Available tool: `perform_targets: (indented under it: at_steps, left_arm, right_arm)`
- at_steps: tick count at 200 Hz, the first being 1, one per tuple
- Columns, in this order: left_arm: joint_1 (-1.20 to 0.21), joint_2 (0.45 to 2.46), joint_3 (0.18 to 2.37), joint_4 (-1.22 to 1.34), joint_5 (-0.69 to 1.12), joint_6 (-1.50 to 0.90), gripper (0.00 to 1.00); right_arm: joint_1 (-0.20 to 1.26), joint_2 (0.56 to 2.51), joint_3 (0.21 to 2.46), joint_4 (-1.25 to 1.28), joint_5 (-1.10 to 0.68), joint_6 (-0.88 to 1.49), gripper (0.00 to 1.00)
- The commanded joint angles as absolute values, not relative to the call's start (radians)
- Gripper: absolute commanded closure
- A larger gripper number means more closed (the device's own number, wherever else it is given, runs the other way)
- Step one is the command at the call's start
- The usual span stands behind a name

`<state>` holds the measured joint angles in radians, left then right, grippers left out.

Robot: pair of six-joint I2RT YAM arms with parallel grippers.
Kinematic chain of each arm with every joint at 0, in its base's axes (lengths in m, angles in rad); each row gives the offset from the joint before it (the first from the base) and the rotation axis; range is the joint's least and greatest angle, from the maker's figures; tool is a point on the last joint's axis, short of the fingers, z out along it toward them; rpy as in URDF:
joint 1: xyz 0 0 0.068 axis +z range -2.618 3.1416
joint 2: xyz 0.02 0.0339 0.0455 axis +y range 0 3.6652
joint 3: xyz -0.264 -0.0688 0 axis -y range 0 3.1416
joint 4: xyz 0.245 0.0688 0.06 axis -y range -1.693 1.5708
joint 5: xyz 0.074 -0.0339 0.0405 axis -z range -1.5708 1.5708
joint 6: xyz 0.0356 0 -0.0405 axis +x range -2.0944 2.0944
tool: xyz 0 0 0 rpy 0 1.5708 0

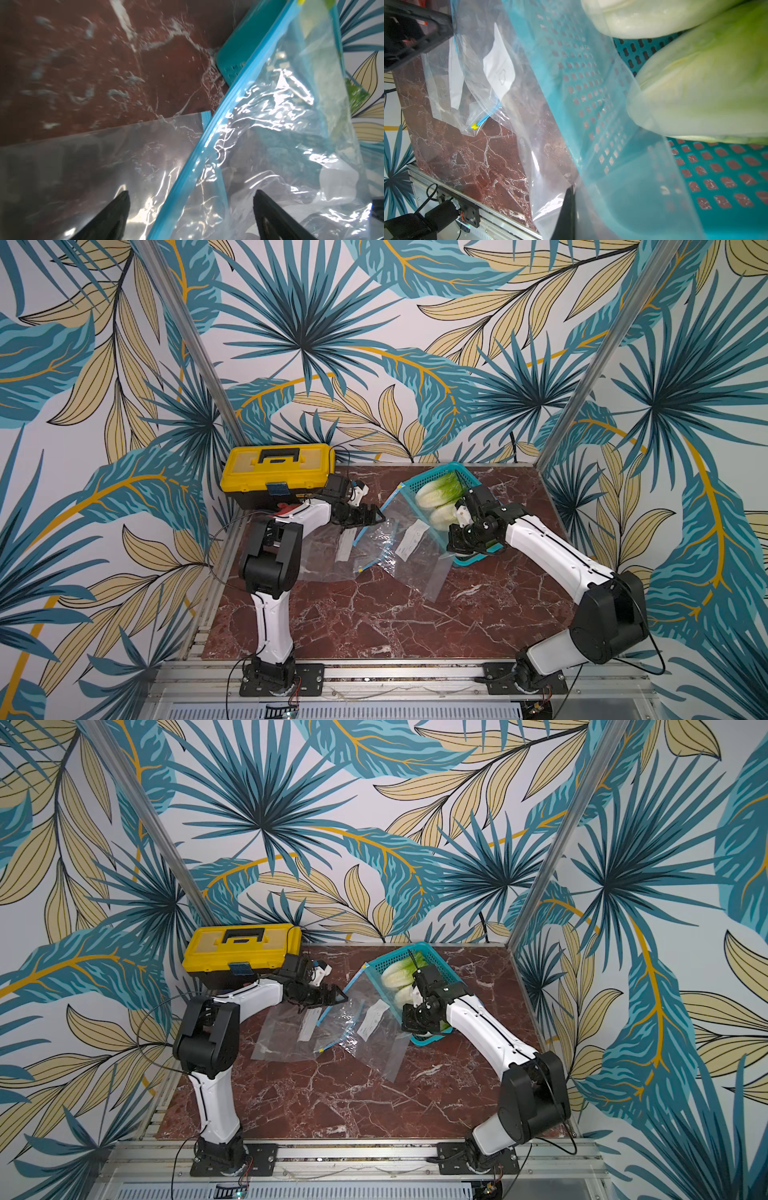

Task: Put the chinese cabbages into a zipper bag and zip it
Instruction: Pick up the zipper food storage bag at the center of the board.

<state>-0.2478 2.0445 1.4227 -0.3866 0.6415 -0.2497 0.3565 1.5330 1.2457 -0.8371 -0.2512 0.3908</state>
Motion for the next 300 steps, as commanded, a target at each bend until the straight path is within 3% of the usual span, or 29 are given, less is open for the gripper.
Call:
perform_targets:
  at_steps: [1, 18, 34, 57, 96, 114, 155, 173, 196, 221, 237, 257, 280, 300]
  left_arm:
    - [-0.233, 2.079, 1.497, -0.451, 0.692, -0.165, 0.07]
    - [-0.229, 2.105, 1.515, -0.451, 0.749, -0.157, 0.10]
    - [-0.233, 2.120, 1.519, -0.451, 0.822, -0.162, 0.20]
    - [-0.239, 2.085, 1.485, -0.448, 0.866, -0.166, 0.46]
    - [-0.227, 1.985, 1.452, -0.448, 0.868, -0.179, 0.75]
    - [-0.203, 1.926, 1.446, -0.458, 0.870, -0.203, 1.00]
    - [-0.145, 1.674, 1.430, -0.550, 0.758, -0.226, 1.00]
    - [-0.129, 1.541, 1.434, -0.612, 0.633, -0.197, 1.00]
    - [-0.110, 1.398, 1.474, -0.694, 0.429, -0.154, 1.00]
    - [-0.104, 1.332, 1.558, -0.799, 0.292, -0.098, 1.00]
    - [-0.138, 1.324, 1.583, -0.819, 0.244, -0.092, 1.00]
    - [-0.296, 1.341, 1.583, -0.820, 0.127, -0.065, 1.00]
    - [-0.453, 1.388, 1.534, -0.817, 0.065, -0.102, 1.00]
    - [-0.510, 1.417, 1.441, -0.783, 0.087, -0.192, 1.00]
  right_arm:
    - [0.349, 1.540, 1.257, -0.848, -0.271, 0.364, 1.00]
    - [0.344, 1.535, 1.250, -0.823, -0.293, 0.370, 1.00]
    - [0.341, 1.545, 1.252, -0.812, -0.300, 0.375, 1.00]
    - [0.337, 1.559, 1.255, -0.801, -0.305, 0.386, 0.99]
    - [0.333, 1.560, 1.255, -0.779, -0.300, 0.415, 0.96]
    - [0.330, 1.539, 1.264, -0.791, -0.286, 0.425, 0.95]
    - [0.344, 1.504, 1.359, -0.813, -0.307, 0.475, 0.87]
    - [0.393, 1.569, 1.475, -0.851, -0.272, 0.473, 0.72]
    - [0.420, 1.678, 1.697, -1.022, -0.049, 0.469, 0.46]
    - [0.418, 1.683, 1.821, -1.080, 0.124, 0.454, 0.37]
    - [0.459, 1.700, 1.892, -1.082, 0.083, 0.472, 0.35]
    - [0.563, 1.696, 1.879, -0.945, -0.058, 0.546, 0.35]
    - [0.604, 1.645, 1.725, -0.643, -0.261, 0.730, 0.34]
    - [0.601, 1.564, 1.546, -0.408, -0.299, 0.856, 0.32]
